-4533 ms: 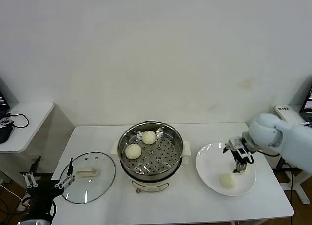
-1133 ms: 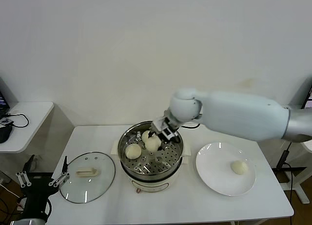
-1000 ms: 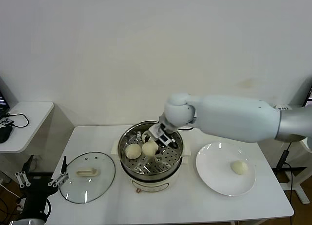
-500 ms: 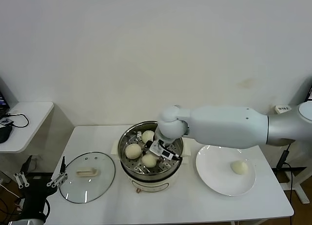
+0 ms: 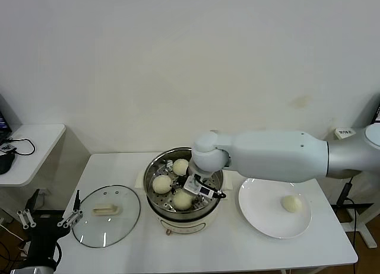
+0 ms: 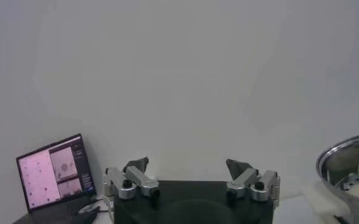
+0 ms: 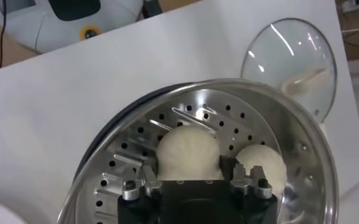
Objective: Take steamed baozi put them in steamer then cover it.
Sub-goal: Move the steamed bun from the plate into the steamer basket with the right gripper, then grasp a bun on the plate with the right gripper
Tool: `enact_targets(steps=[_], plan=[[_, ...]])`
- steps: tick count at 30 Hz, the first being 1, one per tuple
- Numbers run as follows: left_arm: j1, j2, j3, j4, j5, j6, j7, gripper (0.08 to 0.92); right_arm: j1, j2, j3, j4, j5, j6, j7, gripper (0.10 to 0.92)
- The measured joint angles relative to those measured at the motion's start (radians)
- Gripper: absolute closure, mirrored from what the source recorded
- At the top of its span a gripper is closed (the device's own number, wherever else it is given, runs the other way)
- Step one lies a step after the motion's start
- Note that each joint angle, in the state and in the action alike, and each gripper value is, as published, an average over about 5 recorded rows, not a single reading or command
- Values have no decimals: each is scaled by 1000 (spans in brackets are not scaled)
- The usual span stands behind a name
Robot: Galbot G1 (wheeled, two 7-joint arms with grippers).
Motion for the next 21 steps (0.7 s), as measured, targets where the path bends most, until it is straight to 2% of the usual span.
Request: enact_targets(steps=[5,12,21], plan=[[-3,2,1,0,0,0,0,177,16,-18,12,8,19,-1,-5,205],[-8,10,-6,2,-4,0,0,177,45,-77,63,4,64,-39,-19,202],[-20,24,6,-1,-4,3,4,177,51,-230,151,6,141,-191,-48,202]])
